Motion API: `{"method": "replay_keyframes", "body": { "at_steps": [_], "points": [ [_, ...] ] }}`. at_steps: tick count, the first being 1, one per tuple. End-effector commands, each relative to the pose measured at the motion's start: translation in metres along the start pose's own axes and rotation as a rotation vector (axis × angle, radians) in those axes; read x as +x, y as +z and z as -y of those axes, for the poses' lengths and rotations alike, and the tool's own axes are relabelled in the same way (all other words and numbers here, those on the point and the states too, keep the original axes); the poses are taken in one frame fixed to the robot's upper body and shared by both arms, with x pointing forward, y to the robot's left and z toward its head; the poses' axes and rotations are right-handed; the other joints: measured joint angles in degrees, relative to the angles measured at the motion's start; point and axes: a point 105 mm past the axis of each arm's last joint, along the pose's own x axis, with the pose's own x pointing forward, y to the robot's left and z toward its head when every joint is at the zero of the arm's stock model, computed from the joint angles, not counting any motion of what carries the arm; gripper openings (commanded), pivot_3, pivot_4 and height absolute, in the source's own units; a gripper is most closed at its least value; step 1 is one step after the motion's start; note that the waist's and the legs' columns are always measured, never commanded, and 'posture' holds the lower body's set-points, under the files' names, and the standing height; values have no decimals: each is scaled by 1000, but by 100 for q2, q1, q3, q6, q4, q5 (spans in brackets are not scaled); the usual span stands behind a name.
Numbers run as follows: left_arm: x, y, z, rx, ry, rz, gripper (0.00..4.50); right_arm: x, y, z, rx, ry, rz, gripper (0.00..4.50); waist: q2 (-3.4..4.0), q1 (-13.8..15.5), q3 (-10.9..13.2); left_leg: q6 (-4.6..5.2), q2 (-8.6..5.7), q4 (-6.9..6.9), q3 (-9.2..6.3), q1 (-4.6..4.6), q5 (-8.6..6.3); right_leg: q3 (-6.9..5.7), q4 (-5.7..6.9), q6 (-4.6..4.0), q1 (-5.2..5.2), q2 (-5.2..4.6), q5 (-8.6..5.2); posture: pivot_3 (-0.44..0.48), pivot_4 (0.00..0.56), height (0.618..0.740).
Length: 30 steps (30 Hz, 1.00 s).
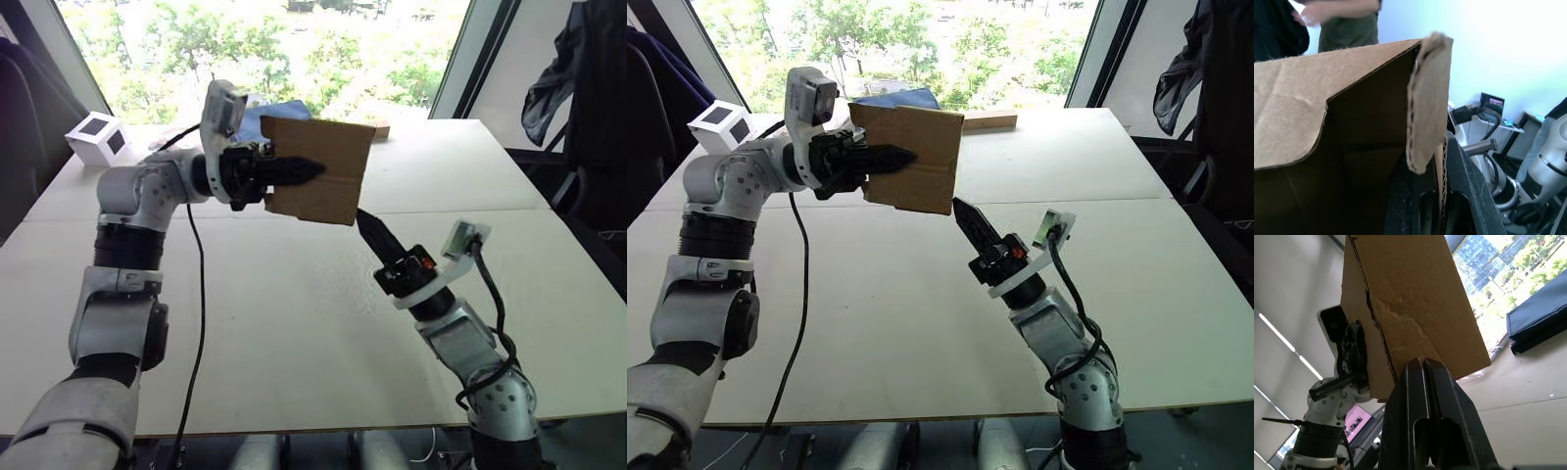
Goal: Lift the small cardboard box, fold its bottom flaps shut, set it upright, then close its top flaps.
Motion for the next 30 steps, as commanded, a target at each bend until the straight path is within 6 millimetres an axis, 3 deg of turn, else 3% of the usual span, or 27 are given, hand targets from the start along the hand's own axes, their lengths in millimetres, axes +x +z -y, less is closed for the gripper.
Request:
{"method": "replay_keyframes", "body": {
  "at_steps": [1,8,15,20,29,30],
  "points": [
    [1,7,4,110,30,-210,0,-26,20,-5,-195,8,-133,23,0,11,1,0,-1,0,0,-1,0,0,-1,0,0,-1,0,0,150,740],
    [6,-20,-6,256,44,-752,0,-70,15,-3,-530,18,-639,23,-1,6,1,13,2,1,4,4,-7,-4,-12,6,15,3,-5,0,150,740],
    [11,-68,-7,246,5,-1138,0,-93,-9,2,-721,33,-912,23,-3,11,2,21,4,5,3,0,-12,-1,-13,12,17,3,-8,0,150,740],
    [12,-98,4,204,-70,-1265,0,-97,-24,3,-739,22,-906,23,-5,10,3,21,5,7,1,-1,-12,0,-13,13,16,2,-9,0,150,740],
    [25,-112,9,162,-110,-1300,0,-92,-32,9,-760,-9,-882,23,-6,17,4,21,3,15,-2,-2,-12,-2,-12,13,21,2,-9,0,150,740],
    [26,-113,9,161,-110,-1300,535,-89,-32,10,-762,-10,-878,0,-6,15,3,21,3,15,-2,-2,-12,-2,-12,13,21,2,-9,0,150,740]
  ]
}}
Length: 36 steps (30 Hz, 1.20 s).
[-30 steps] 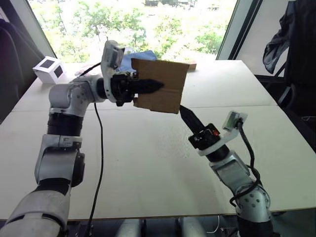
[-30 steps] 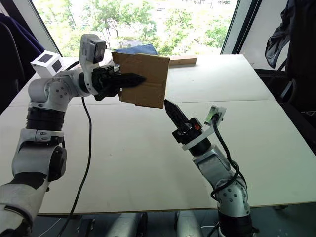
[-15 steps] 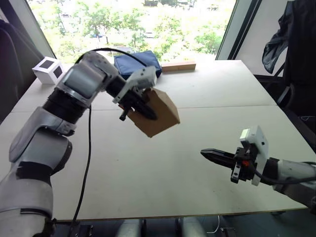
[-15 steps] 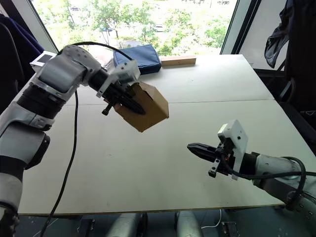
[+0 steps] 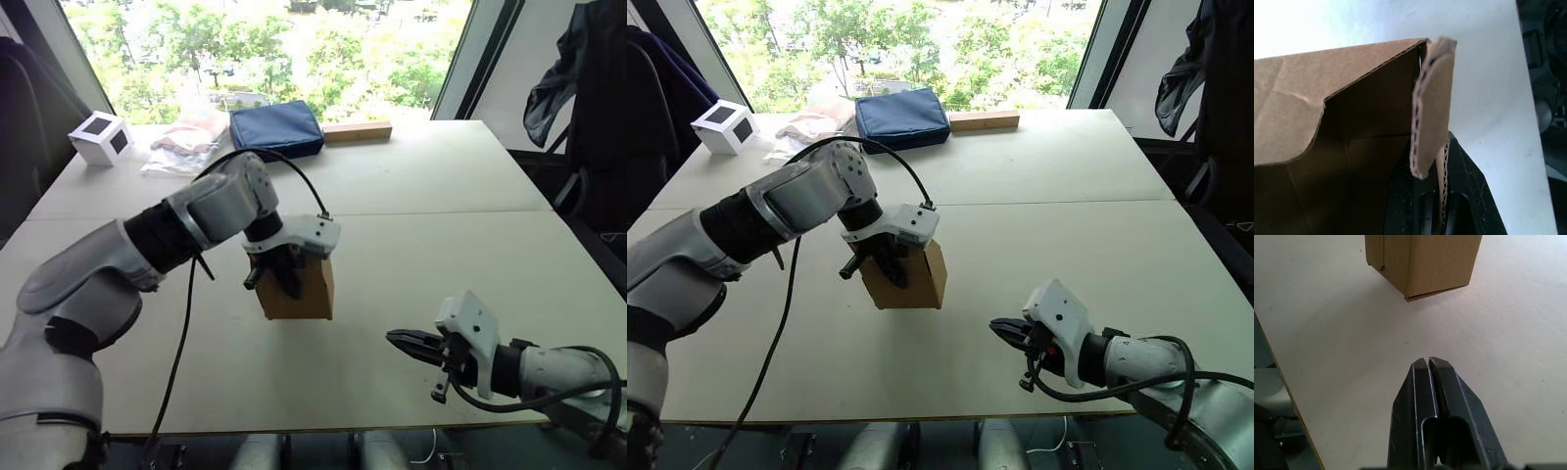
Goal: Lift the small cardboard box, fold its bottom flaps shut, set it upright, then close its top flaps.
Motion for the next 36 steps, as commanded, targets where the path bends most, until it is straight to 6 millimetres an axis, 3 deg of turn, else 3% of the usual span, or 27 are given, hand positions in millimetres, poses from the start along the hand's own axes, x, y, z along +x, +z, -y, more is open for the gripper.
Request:
{"method": "replay_keyframes", "body": {
  "at_steps": [1,5,11,14,17,20,21,24,26,28,30,36],
  "points": [
    [-1,5,0,7,15,-13,762,5,9,0,-35,-7,31,0,0,-3,0,0,0,0,0,0,0,0,0,0,0,0,0,0,150,740],
    [-8,15,2,-27,14,20,2346,8,10,4,-34,-12,35,0,1,-5,0,0,0,0,-2,0,0,0,1,0,-1,1,0,0,150,740],
    [-54,47,4,-51,25,240,2346,7,19,8,3,-2,109,0,-1,2,1,0,-1,3,-3,-1,0,-1,1,1,0,1,0,0,150,740],
    [-90,54,1,-134,62,442,2346,4,26,12,49,-9,174,0,1,-8,0,2,-1,3,-3,0,-1,-1,2,1,-1,1,-1,0,150,740],
    [-116,49,-13,-251,161,632,2346,2,27,22,86,-40,211,0,1,-24,-1,3,0,3,-3,3,-2,-1,5,2,0,4,-1,0,150,740],
    [-133,17,-37,-432,369,855,2346,3,23,39,115,-98,231,0,6,-34,-4,3,0,3,-4,5,-2,-1,9,2,0,4,-2,0,150,740],
    [-132,0,-41,-479,439,902,2346,5,20,44,126,-114,225,0,9,-45,-6,4,0,2,-2,8,-2,1,8,2,0,3,-2,0,150,740],
    [-117,-42,-42,-582,603,986,1589,10,10,55,134,-133,199,0,20,-47,-12,5,1,-6,2,21,-3,21,15,1,-1,4,-2,0,150,740],
    [-110,-60,-35,-592,711,1078,725,14,5,59,134,-133,192,0,19,-33,-11,-2,2,-5,1,11,1,29,17,1,-13,5,-1,0,150,740],
    [-86,-92,-27,-696,830,1101,43,19,0,65,140,-133,183,0,8,-3,-8,-33,1,1,2,1,18,37,15,1,-19,0,0,0,150,740],
    [-59,-106,-14,-739,892,1090,43,24,-2,68,147,-121,178,0,7,20,-10,-36,-4,2,6,2,18,41,12,0,-17,-9,2,0,150,740],
    [2,-106,10,-768,922,1043,43,36,-7,69,139,-103,161,0,1,181,-15,-29,-19,2,4,5,12,50,8,2,-6,-34,4,0,150,740]
  ]
}}
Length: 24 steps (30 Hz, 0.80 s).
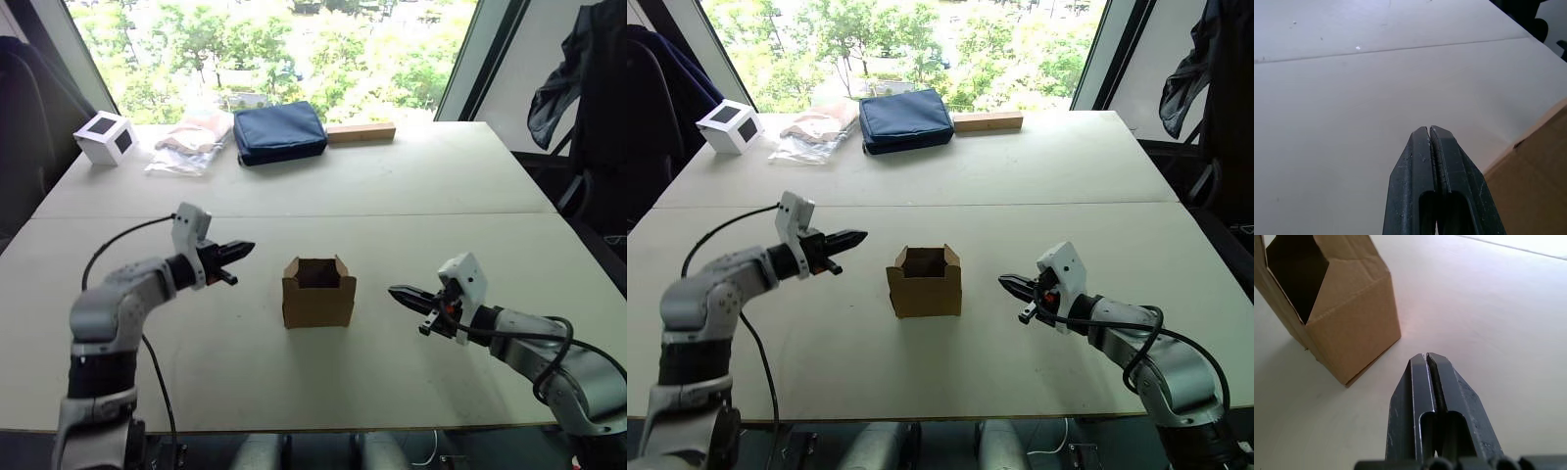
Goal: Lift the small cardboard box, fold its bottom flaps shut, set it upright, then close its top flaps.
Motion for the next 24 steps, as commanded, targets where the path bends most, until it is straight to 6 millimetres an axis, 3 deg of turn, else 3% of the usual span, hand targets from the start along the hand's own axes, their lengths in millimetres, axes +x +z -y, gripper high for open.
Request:
{"method": "replay_keyframes", "body": {
  "at_steps": [1,3,11,19,24],
  "points": [
    [-2,1,15,133,3,38,43,2,6,0,-21,-1,35,0,1,8,-3,5,0,0,-1,0,-3,0,-1,0,1,0,0,0,150,740],
    [-2,-16,23,137,-6,9,43,7,5,-5,-19,10,34,0,12,-31,-16,6,-1,-3,1,5,-4,2,-4,0,4,0,0,0,150,740],
    [3,-53,49,137,-93,-64,43,27,-13,-23,-50,58,-5,0,23,-50,-26,8,4,-14,8,19,-6,11,-6,-1,8,9,-1,0,150,740],
    [7,-59,47,160,-126,-98,43,31,-19,-53,-8,188,-13,0,24,-42,-28,9,3,-15,9,19,-6,12,-7,-1,8,19,-1,0,150,740],
    [7,-60,41,168,-133,-115,43,29,-24,-59,5,196,-21,0,25,-48,-29,10,3,-15,9,19,-7,13,-7,-1,8,20,-1,0,150,740]
  ]
}}
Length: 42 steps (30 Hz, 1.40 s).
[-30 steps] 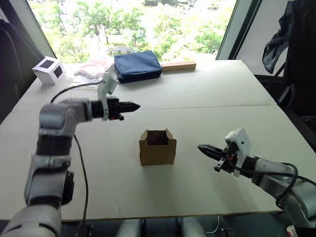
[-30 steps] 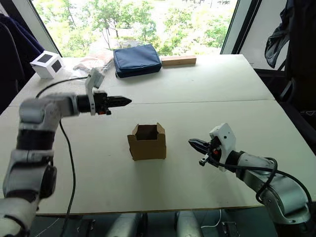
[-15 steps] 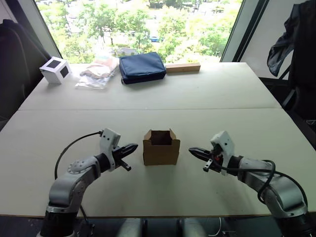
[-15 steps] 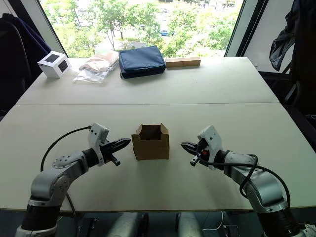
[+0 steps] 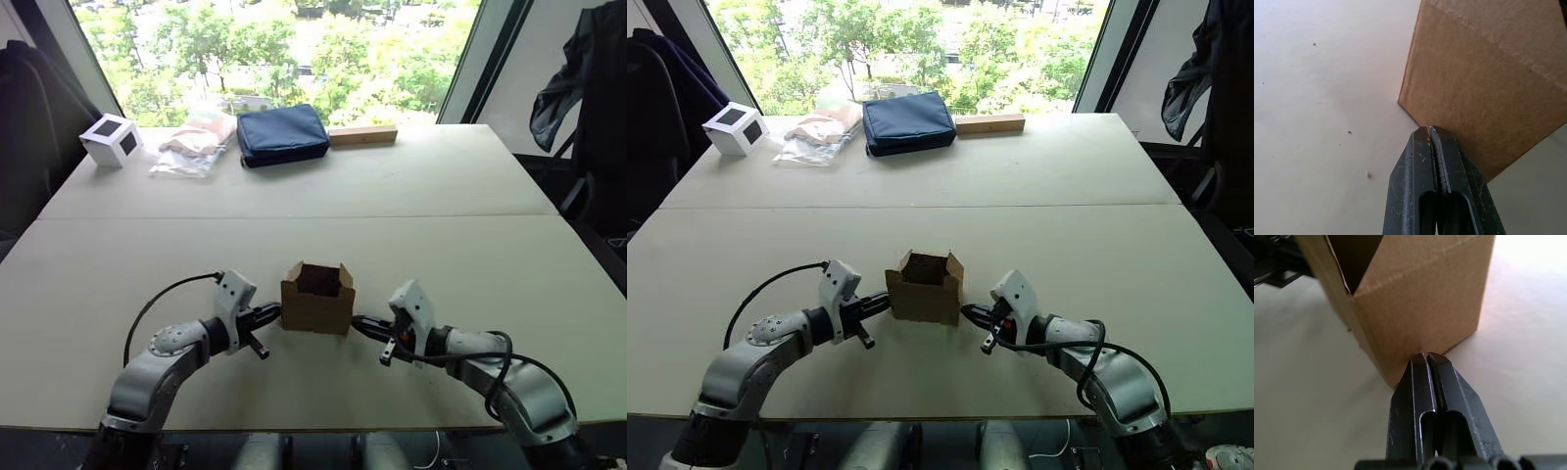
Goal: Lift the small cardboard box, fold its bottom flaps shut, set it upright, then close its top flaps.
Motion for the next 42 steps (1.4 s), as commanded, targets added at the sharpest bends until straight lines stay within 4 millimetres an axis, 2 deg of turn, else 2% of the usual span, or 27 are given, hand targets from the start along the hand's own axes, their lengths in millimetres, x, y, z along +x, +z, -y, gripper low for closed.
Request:
{"method": "replay_keyframes", "body": {
  "at_steps": [1,9,13,17,20,22,25,31,42],
  "points": [
    [1,7,2,35,-40,12,43,1,12,-7,-29,18,46,0,0,0,0,0,0,0,0,0,0,0,0,0,0,0,0,0,150,740],
    [-13,6,9,13,-161,-34,43,-8,20,13,-61,-50,59,0,0,-4,0,0,2,-1,0,0,0,1,-1,-1,-1,3,0,0,150,740],
    [-13,8,8,31,-161,-38,43,-10,20,11,-72,-31,49,0,0,5,0,0,2,-1,0,0,0,1,-2,-1,0,0,0,0,150,740],
    [-23,12,-6,53,-137,-59,43,-18,18,4,-109,3,13,0,0,3,0,0,2,-2,0,-1,0,1,-3,-1,-2,-9,0,0,150,740],
    [-33,33,-23,106,-116,-48,43,-32,25,13,-164,-35,-1,0,0,7,1,1,2,-3,0,-1,0,0,-4,-1,-3,-10,-1,0,150,740],
    [-35,55,-29,122,-124,-10,43,-39,42,22,-185,-66,40,0,0,10,1,1,2,-3,-1,-1,0,-2,-5,-1,-1,-8,-1,0,150,740],
    [-35,78,-26,175,-182,4,43,-43,70,27,-202,-59,119,0,0,-3,1,1,2,-3,-1,-2,0,-3,-8,0,0,1,0,0,150,740],
    [-32,104,-10,210,-334,1,43,-34,90,12,-231,25,145,0,-2,-17,2,3,5,-10,-1,-5,-2,0,-9,-1,-8,7,-1,0,150,740],
    [-8,95,3,284,-479,-71,43,-9,93,6,-265,83,137,0,-3,-21,3,3,4,-4,-1,-10,-1,-1,-6,0,-9,9,0,0,150,740]
  ]
}}
